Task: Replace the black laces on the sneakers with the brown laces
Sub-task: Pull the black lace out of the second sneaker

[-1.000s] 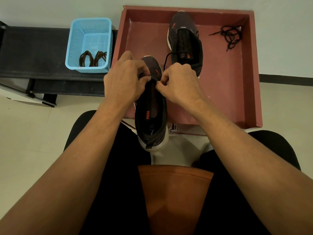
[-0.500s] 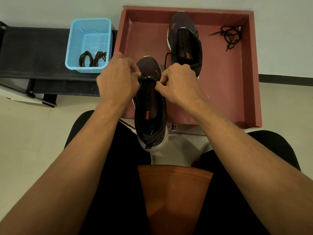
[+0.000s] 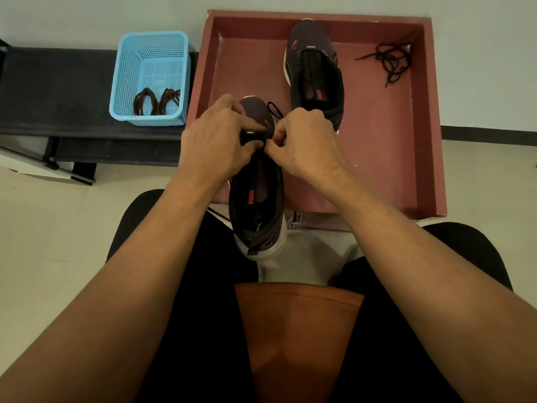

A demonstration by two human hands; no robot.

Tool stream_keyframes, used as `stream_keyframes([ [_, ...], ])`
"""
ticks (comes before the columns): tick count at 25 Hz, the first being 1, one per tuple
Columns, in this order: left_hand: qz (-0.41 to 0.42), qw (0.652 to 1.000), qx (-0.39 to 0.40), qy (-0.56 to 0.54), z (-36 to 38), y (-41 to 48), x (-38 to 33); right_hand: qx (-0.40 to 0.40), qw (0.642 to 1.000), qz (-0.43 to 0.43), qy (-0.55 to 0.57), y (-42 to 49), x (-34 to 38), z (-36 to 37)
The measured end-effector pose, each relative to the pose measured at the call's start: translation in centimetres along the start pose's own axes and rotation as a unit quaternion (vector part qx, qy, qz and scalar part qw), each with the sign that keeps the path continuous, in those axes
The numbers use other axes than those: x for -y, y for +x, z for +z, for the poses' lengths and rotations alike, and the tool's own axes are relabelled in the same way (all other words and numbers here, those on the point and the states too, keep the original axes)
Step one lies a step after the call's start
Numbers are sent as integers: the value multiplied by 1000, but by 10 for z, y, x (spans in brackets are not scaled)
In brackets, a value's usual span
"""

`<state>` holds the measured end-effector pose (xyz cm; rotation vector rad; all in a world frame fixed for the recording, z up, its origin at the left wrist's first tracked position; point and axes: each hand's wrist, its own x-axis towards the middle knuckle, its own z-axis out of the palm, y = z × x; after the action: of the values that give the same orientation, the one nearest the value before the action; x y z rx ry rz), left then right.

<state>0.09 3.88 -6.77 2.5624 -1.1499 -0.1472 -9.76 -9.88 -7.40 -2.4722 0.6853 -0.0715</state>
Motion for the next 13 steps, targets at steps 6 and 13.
stream_keyframes([
  [6, -33, 998, -48, 31, 0, -1, -3, -2, 1000, -8, -7, -1, 0, 0],
  [13, -69, 995, -66, 24, -1, -2, -4, -1, 1000, -7, -9, -3, 1, -2],
])
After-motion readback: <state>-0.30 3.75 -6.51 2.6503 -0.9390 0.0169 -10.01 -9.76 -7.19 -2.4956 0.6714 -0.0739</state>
